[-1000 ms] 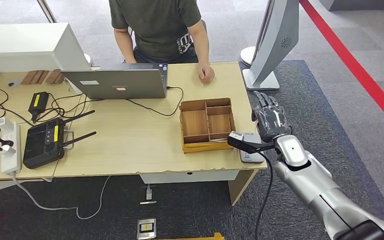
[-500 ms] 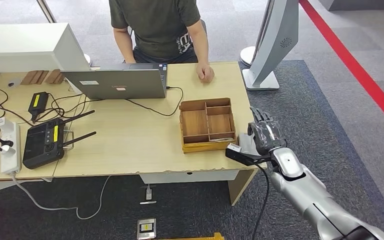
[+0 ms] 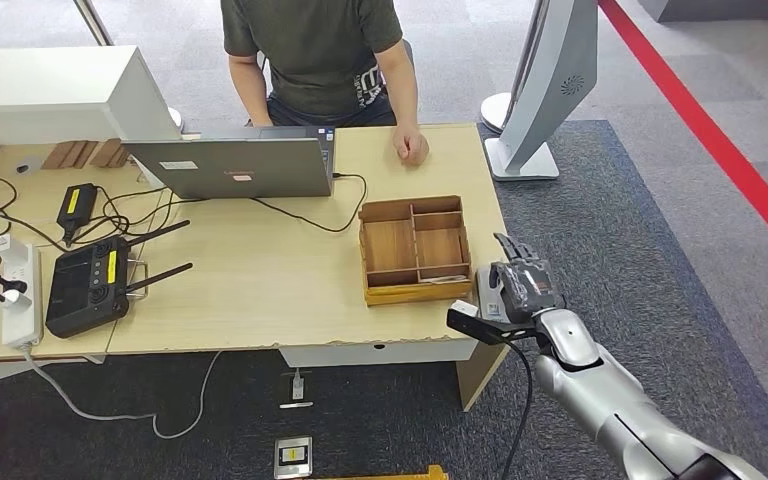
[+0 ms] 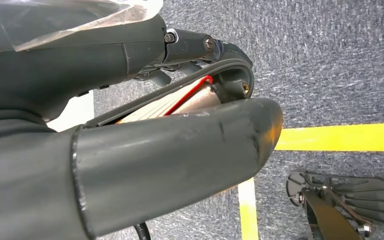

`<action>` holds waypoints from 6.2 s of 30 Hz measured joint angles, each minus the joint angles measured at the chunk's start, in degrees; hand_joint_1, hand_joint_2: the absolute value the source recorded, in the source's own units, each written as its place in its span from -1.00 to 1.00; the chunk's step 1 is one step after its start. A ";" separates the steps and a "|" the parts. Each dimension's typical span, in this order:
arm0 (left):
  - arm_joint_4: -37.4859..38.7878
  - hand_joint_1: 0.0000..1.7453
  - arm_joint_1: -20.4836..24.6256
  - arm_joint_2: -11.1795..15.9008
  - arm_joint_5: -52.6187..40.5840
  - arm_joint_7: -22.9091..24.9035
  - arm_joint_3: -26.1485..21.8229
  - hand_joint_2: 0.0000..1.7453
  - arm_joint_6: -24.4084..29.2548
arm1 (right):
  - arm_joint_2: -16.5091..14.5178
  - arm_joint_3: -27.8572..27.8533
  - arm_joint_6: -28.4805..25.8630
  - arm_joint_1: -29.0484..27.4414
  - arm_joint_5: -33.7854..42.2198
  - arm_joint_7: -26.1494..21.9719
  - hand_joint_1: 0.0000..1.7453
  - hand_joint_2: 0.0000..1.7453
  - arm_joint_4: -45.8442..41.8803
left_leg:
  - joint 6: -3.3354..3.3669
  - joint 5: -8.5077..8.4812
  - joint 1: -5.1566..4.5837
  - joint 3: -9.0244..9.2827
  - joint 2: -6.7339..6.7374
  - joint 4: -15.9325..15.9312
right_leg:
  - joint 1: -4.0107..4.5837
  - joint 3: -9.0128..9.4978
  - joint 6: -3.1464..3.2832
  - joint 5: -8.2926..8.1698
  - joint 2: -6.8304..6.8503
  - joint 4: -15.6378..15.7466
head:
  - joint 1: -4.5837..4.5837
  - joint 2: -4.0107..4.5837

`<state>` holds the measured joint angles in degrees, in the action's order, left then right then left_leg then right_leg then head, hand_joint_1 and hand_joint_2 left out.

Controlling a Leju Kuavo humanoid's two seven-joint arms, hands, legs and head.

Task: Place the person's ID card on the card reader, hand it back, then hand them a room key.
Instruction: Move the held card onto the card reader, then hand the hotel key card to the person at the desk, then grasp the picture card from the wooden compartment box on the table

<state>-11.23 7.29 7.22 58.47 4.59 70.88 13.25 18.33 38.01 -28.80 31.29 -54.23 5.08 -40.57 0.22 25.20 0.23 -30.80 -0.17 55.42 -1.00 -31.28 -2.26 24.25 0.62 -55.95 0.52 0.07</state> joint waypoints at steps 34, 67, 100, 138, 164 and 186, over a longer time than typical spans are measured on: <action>0.00 -1.00 -0.06 0.62 -2.07 -1.02 0.00 -1.00 -2.28 | 4.01 3.08 14.32 14.53 -11.16 9.55 1.00 1.00 -8.36 | -0.01 -0.04 -0.01 0.01 0.02 0.01 | 0.00 0.01 0.02 -0.05 -0.01 -0.02 | 0.00 0.00; 0.00 -1.00 0.11 0.43 -3.69 -1.08 0.18 -1.00 -2.91 | -8.57 6.29 15.27 24.41 -16.79 7.40 1.00 1.00 -4.38 | -0.03 -0.05 0.07 -0.01 0.01 0.00 | 0.05 -0.01 0.03 -0.04 -0.01 -0.04 | 0.01 0.00; 0.00 -1.00 0.11 0.22 -3.60 0.77 0.83 -1.00 -2.66 | -7.62 5.82 13.46 24.21 -22.21 9.68 -1.00 -1.00 -1.29 | -0.05 -0.05 0.07 0.01 0.02 0.01 | 0.06 -0.05 0.04 -0.04 -0.02 -0.04 | 0.01 0.00; -0.04 -1.00 -0.23 -2.86 0.22 2.25 -0.02 -1.00 2.40 | 17.34 -30.66 -0.06 -16.33 19.02 0.76 -1.00 -1.00 13.78 | -0.01 0.22 0.05 -0.03 -0.10 -0.01 | 0.05 -0.03 0.03 0.14 0.02 0.12 | 0.03 0.00; -0.04 -1.00 -0.17 -4.24 2.90 0.17 -2.46 -1.00 4.76 | -11.37 -52.67 1.68 -26.20 43.80 -2.26 -1.00 -1.00 27.97 | -0.19 0.23 0.31 0.18 0.04 -0.12 | 0.28 0.06 0.33 0.32 -0.06 0.01 | -0.08 0.00; -0.04 -1.00 -0.24 -3.68 4.23 1.76 -3.66 -1.00 6.40 | -13.30 -57.36 3.10 -26.09 41.71 -5.89 -1.00 -1.00 29.52 | -0.19 0.24 0.28 0.19 0.04 -0.12 | 0.25 0.08 0.33 0.32 -0.06 0.01 | -0.06 0.00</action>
<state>-11.28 7.05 3.54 62.71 6.35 67.22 19.64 5.03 -19.35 -25.70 5.20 -12.52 -0.81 -11.05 0.02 25.44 0.51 -30.61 -0.14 55.31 -0.75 -31.20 -1.93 24.56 0.56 -55.94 0.46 0.07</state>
